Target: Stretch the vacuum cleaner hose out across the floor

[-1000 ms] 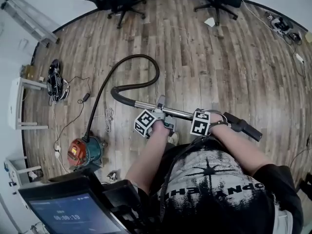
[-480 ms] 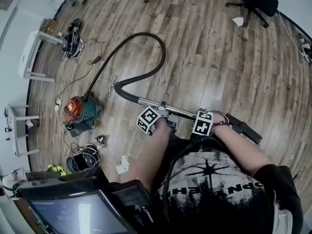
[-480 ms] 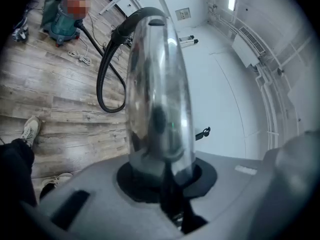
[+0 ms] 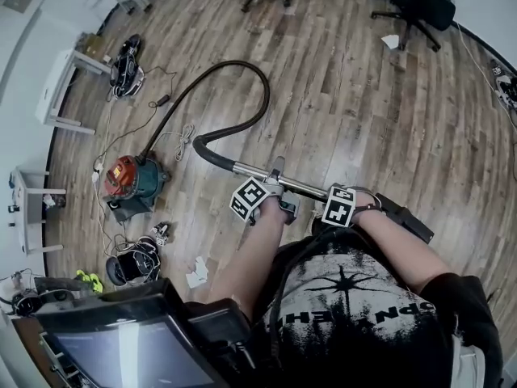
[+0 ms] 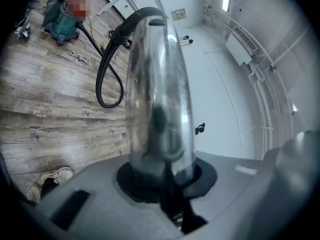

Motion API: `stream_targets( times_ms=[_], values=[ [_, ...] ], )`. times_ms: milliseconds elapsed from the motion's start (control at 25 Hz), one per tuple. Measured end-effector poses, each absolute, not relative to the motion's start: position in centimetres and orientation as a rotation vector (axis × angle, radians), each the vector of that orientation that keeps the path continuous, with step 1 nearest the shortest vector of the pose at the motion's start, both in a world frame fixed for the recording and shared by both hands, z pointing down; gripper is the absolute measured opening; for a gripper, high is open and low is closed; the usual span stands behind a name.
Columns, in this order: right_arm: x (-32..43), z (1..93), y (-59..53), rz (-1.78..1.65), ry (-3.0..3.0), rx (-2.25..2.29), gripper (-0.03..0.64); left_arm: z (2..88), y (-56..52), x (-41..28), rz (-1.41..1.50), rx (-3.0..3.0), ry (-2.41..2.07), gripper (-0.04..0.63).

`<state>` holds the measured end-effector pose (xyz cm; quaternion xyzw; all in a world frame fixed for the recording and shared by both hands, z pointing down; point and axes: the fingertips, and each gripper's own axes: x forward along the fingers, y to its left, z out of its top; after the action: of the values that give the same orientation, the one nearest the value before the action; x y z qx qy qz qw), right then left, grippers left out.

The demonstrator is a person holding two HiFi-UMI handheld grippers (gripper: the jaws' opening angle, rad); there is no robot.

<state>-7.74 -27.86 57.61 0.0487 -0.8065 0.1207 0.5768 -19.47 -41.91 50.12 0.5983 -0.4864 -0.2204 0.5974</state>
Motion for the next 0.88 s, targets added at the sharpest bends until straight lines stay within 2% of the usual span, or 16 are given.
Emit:
stream_targets(
  times_ms=[560, 880],
  values=[
    [-1.5, 57.4, -12.3, 0.258, -1.797, 0.198, 0.083, 50.5, -26.4, -13.5, -0.581, 1.389, -1.049, 0.060],
    [0.7, 57.2, -8.1, 0.233, -1.789, 0.175, 0.083, 50.4, -21.8, -11.8, -0.612, 1.374, -1.063, 0.060]
  ],
)
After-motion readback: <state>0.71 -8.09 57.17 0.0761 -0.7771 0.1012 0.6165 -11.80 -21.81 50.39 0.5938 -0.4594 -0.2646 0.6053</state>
